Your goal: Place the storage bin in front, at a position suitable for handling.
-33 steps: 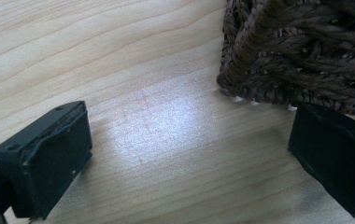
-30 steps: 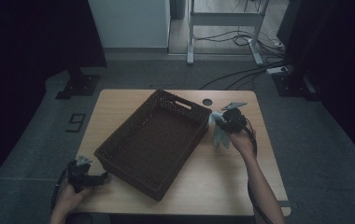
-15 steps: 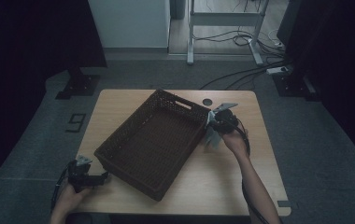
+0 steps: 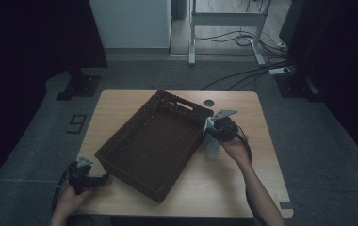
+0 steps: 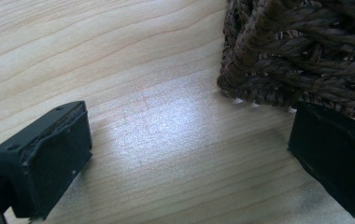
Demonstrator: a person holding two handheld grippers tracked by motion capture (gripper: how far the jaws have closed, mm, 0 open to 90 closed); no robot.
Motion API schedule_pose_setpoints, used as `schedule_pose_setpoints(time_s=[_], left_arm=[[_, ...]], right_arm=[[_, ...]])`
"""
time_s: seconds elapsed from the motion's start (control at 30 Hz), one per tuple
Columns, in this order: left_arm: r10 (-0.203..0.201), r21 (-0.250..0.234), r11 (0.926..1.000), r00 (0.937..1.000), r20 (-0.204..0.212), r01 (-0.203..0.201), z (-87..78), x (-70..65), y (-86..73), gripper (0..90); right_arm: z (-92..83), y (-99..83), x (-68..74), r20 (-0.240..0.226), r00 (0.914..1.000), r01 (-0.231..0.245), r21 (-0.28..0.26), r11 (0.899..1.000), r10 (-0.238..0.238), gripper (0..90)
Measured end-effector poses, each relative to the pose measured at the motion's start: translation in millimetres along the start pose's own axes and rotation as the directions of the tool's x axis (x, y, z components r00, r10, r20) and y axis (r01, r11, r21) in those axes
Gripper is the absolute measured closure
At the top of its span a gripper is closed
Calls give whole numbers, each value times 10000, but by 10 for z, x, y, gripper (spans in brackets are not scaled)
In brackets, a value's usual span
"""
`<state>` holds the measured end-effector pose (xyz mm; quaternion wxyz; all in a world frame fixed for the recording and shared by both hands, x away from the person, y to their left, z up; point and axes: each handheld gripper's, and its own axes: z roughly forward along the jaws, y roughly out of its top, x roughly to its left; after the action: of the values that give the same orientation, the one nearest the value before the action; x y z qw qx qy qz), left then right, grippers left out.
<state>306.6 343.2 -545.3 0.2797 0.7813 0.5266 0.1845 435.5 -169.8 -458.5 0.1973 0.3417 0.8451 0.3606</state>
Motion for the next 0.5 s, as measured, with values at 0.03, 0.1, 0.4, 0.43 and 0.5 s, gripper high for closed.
schedule_pose_setpoints(time_s=[0.03, 0.1, 0.4, 0.43, 0.5], left_arm=[[0, -2, 10000, 10000, 0, 0, 0, 0, 0, 0], [-2, -5, 10000, 10000, -2, 2, 0, 0, 0, 0], [-8, -17, 10000, 10000, -13, 8, 0, -1, -1, 0], [-10, -18, 10000, 10000, -13, 10, 0, -1, -1, 0], [-9, -24, 10000, 10000, -17, 8, 1, -1, -2, 0]], right_arm=[[-9, -3, 22, -51, 10000, 25, 18, 10000, -25, 771], [-24, -12, 59, -160, 9998, 104, -36, 9999, -104, 771], [-84, -45, 252, -544, 9975, 440, -210, 9988, -451, 765], [-89, -51, 268, -579, 9970, 507, -244, 9984, -520, 766], [-101, -64, 303, -679, 9961, 541, -303, 9981, -560, 765]])
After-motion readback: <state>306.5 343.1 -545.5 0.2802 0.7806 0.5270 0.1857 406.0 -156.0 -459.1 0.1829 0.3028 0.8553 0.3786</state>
